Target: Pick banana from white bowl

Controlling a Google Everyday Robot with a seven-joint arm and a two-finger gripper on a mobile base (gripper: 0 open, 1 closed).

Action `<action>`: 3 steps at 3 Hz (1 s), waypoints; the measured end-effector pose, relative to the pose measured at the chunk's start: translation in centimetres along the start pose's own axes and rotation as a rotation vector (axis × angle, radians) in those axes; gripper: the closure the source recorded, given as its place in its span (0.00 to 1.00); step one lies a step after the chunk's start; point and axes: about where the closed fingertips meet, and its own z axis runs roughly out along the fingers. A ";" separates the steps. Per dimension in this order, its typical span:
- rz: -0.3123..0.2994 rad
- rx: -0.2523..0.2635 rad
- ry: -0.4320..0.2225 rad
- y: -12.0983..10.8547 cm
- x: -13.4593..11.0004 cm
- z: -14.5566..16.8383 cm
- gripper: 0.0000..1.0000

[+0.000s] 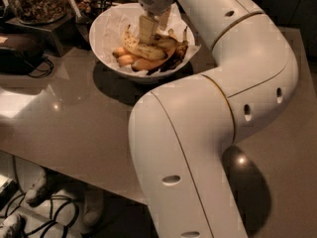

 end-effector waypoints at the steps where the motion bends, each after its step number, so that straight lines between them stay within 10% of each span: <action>1: 0.002 0.001 0.003 -0.2 0.1 0.1 0.64; 3: -0.005 -0.003 -0.012 -0.5 1.0 0.3 1.00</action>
Offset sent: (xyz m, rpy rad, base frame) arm -0.0239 -0.0184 -0.0234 -0.0388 0.0409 -0.0049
